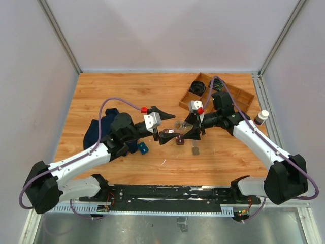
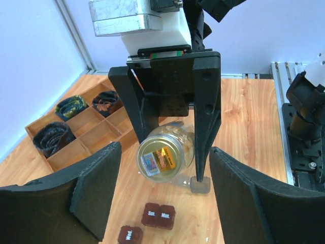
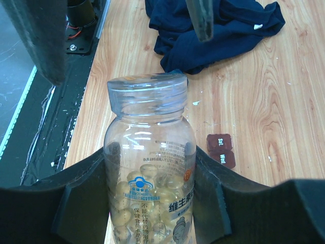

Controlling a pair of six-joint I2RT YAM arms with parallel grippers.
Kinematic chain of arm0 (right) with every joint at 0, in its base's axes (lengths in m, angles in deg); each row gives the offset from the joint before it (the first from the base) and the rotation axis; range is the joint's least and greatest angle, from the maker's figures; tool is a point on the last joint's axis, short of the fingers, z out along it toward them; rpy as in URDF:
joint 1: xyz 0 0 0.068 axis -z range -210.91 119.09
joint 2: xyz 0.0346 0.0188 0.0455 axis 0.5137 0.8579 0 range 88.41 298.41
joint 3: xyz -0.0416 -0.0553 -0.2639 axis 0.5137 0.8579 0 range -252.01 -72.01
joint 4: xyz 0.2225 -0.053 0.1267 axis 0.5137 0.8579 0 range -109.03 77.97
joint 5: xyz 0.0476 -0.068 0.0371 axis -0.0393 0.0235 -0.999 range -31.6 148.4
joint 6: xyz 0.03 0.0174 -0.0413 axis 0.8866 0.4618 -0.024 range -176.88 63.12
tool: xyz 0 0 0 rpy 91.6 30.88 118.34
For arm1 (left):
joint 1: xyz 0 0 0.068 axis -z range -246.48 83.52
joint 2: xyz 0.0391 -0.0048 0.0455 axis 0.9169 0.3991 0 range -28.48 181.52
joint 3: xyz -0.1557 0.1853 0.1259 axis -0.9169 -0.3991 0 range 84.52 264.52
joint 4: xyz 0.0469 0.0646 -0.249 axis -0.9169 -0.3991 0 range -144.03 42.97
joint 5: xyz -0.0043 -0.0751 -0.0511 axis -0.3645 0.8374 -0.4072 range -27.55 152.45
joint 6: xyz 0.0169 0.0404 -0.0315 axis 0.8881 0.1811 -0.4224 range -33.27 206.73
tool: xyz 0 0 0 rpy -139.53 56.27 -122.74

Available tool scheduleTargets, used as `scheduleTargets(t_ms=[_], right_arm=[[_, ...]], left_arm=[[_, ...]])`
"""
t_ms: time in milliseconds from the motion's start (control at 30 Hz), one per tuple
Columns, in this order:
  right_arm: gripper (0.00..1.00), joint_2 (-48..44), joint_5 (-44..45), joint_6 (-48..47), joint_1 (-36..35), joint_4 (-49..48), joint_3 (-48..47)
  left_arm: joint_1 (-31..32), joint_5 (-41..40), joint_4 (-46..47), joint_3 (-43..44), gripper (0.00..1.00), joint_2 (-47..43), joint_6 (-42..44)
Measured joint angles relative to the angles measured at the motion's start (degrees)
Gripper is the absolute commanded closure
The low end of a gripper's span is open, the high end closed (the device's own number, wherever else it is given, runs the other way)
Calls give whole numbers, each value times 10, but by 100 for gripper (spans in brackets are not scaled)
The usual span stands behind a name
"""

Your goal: Sort the pills into containers

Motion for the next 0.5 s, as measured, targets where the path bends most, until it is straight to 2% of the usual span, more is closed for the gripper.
scheduleTargets(t_ms=[67, 300, 500], right_arm=[[99, 0, 0, 0, 0, 0, 0], [99, -1, 0, 0, 0, 0, 0], [99, -1, 0, -3, 0, -1, 0]], left_arm=[[-1, 9, -3, 12, 39, 16, 3], [-3, 14, -19, 26, 45, 56, 4], [-6, 14, -26, 30, 64, 67, -5]])
